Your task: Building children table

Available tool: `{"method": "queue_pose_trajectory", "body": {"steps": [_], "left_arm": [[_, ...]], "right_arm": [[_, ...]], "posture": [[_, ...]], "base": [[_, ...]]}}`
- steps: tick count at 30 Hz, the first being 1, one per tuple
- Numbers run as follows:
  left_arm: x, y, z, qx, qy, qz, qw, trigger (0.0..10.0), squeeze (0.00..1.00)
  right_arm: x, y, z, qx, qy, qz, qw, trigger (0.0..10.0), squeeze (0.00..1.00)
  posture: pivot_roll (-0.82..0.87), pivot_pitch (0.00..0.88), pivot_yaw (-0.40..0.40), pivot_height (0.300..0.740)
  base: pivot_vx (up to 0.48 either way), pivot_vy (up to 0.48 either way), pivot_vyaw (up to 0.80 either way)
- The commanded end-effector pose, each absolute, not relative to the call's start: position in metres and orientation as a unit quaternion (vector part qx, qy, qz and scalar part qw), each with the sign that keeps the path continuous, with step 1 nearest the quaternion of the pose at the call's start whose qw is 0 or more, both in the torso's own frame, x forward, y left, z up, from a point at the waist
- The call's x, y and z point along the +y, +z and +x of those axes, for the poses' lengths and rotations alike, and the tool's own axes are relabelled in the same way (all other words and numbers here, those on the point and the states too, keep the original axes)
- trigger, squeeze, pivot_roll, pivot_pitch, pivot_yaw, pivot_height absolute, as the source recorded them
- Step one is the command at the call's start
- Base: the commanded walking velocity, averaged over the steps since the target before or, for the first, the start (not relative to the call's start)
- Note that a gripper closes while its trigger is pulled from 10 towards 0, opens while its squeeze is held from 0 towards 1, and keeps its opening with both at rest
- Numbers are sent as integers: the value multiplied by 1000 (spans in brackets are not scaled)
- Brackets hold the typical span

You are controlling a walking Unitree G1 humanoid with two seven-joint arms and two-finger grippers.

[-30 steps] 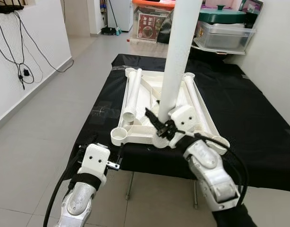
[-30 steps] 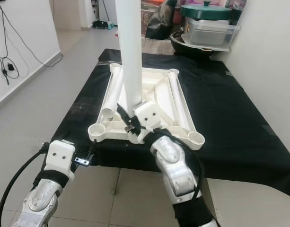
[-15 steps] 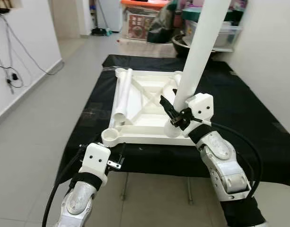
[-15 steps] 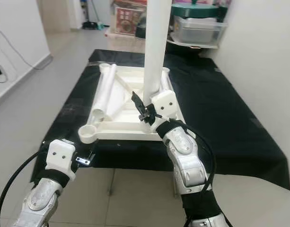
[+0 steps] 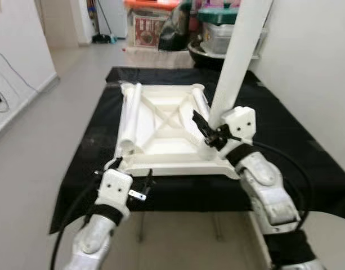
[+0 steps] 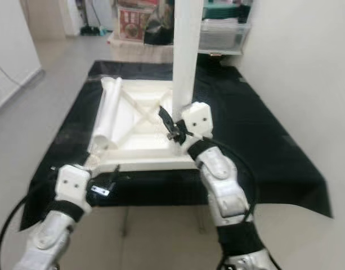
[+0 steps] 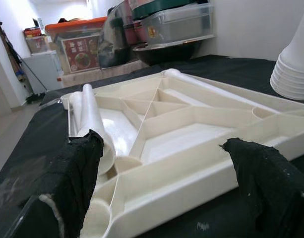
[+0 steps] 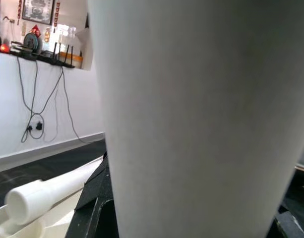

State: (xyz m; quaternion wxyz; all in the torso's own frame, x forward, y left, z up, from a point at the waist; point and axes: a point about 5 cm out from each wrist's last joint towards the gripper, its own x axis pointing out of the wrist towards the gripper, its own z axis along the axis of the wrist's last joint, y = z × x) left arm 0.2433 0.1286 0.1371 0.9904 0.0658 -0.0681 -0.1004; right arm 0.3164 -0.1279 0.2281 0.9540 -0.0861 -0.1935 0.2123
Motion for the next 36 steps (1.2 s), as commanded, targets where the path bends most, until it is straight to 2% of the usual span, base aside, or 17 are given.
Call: {"method": "queue_pose_trajectory", "body": {"steps": [1, 9, 22, 36], "left_arm": [[128, 138, 244, -70, -103, 61, 990, 10000, 0], [125, 137, 243, -71, -109, 62, 990, 10000, 0], [123, 135, 242, -65, -114, 58, 990, 10000, 0], [124, 136, 243, -67, -120, 61, 989, 10000, 0]], "right_arm": [[-130, 232, 319, -199, 204, -90, 954, 10000, 0], [-132, 232, 318, -198, 206, -93, 954, 10000, 0], [-135, 231, 320, -194, 204, -96, 955, 10000, 0], [-147, 230, 321, -180, 183, -86, 963, 10000, 0]], "posture": [[43, 0, -68, 740], [40, 0, -67, 740], [37, 0, -67, 740], [25, 0, -53, 740]], "base": [[337, 0, 0], [333, 0, 0], [0, 0, 0], [0, 0, -727]]}}
